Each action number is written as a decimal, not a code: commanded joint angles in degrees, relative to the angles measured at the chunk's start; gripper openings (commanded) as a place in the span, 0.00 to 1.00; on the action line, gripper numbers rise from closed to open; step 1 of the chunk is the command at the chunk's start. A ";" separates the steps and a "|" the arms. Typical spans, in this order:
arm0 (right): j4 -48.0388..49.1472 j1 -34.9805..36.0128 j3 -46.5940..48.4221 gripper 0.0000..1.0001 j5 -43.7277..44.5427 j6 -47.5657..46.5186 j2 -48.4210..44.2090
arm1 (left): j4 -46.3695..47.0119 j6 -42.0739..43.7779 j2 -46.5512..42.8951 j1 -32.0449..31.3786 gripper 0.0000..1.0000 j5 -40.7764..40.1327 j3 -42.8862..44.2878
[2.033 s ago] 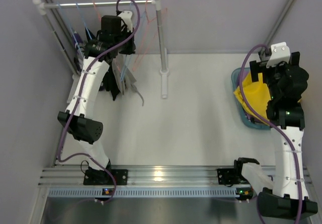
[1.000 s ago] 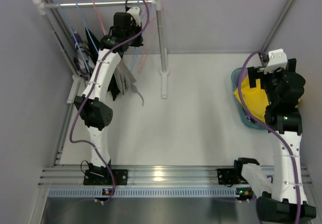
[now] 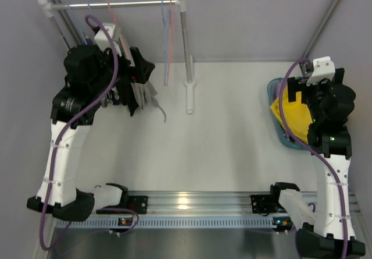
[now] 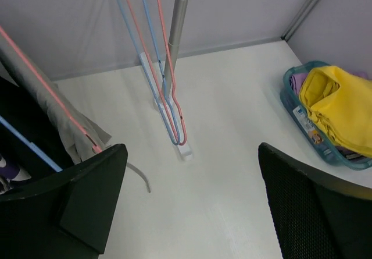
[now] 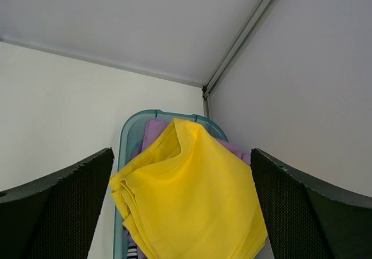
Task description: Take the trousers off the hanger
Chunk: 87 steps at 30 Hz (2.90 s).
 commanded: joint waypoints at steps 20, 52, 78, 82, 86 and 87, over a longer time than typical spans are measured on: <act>-3.15 0.75 0.60 0.99 -1.01 2.36 -1.60 | 4.20 -13.47 13.94 2.74 0.87 -25.71 5.57; -1.57 0.83 -2.04 0.99 -0.48 2.63 -1.43 | 21.43 -12.24 31.00 11.09 0.65 -16.50 6.89; -1.48 0.83 -2.13 0.99 -1.01 2.98 -1.52 | 15.46 -12.59 29.51 11.09 0.57 -15.26 11.11; -1.49 0.83 -2.04 0.99 -1.01 3.15 -1.69 | 14.23 -12.50 29.07 11.09 0.74 -15.00 11.81; -1.75 0.83 -2.30 1.00 -0.92 2.71 -2.13 | 13.70 -12.24 28.28 11.09 0.76 -14.56 12.60; -1.75 0.83 -2.30 1.00 -0.92 2.54 -2.13 | 13.44 -12.07 28.28 11.18 0.74 -14.65 12.86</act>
